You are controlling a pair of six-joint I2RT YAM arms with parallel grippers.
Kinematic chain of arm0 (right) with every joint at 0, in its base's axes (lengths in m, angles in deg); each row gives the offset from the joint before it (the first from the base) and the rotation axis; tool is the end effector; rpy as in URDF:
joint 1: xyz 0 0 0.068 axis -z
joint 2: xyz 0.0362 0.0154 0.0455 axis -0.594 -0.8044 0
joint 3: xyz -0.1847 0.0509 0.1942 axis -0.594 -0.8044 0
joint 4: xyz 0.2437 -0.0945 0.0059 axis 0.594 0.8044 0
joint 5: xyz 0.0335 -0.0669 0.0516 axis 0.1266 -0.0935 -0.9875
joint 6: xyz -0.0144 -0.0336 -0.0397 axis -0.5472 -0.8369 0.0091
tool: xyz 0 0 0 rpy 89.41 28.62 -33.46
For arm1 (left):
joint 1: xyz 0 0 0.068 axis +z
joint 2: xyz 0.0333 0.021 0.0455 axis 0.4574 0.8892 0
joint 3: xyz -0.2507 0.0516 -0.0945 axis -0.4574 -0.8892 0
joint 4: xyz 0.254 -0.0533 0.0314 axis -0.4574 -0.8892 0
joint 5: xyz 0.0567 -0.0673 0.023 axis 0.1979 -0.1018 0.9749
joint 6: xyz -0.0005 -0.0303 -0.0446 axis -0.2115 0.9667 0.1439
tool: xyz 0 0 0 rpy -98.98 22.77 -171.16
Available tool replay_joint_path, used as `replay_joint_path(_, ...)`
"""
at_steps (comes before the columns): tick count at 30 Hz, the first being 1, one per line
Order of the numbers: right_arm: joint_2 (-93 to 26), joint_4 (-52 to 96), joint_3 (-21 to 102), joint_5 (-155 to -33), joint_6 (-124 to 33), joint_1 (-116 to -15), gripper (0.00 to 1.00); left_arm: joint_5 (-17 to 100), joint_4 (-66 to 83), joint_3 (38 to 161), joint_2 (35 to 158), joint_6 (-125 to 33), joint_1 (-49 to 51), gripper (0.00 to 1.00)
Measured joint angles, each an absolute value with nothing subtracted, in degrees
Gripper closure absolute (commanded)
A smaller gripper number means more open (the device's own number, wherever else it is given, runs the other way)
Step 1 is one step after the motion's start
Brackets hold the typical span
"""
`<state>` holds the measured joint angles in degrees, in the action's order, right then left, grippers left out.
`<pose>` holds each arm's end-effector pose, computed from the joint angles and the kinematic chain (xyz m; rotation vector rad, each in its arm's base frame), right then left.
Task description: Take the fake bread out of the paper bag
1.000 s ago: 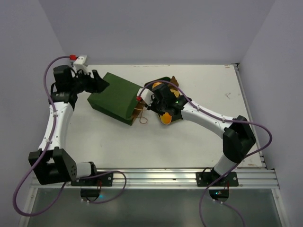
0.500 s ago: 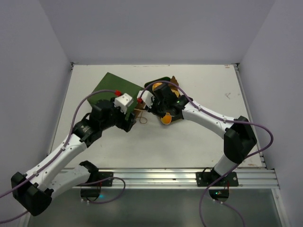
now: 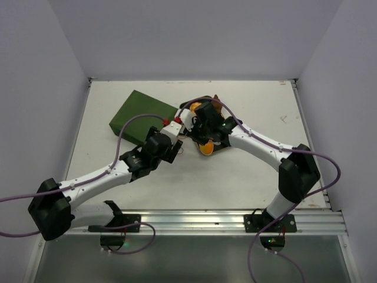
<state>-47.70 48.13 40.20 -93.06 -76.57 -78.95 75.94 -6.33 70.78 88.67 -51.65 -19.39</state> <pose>0.2696 0.2523 0.2699 -1.3618 1.9713 0.2829 0.1846 -0.1725 0.2469 0.5172 2.0790 -0.0195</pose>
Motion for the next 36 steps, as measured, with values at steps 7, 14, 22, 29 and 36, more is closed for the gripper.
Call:
replay_joint_path(7,-47.70,48.22,40.38,-92.65,-74.93,-77.59,0.88,84.14,-2.38,70.78,94.51,-49.96,-19.67,0.19)
replay_joint_path(14,-47.59,48.24,40.40,-96.36,-75.71,-78.53,0.89,87.61,0.20,70.78,98.53,-49.11,-19.34,0.19)
replay_joint_path(22,-45.58,48.79,40.40,-99.56,-75.93,-78.55,0.89,92.77,4.59,70.78,101.48,-49.13,-18.95,0.41)
replay_joint_path(29,-44.86,49.24,40.40,-99.80,-75.95,-78.40,0.89,95.61,5.82,70.81,102.42,-49.31,-17.05,0.88)
replay_joint_path(36,-44.81,49.27,40.40,-99.95,-75.98,-78.31,0.90,95.31,6.08,70.83,102.18,-50.64,-16.22,1.00)
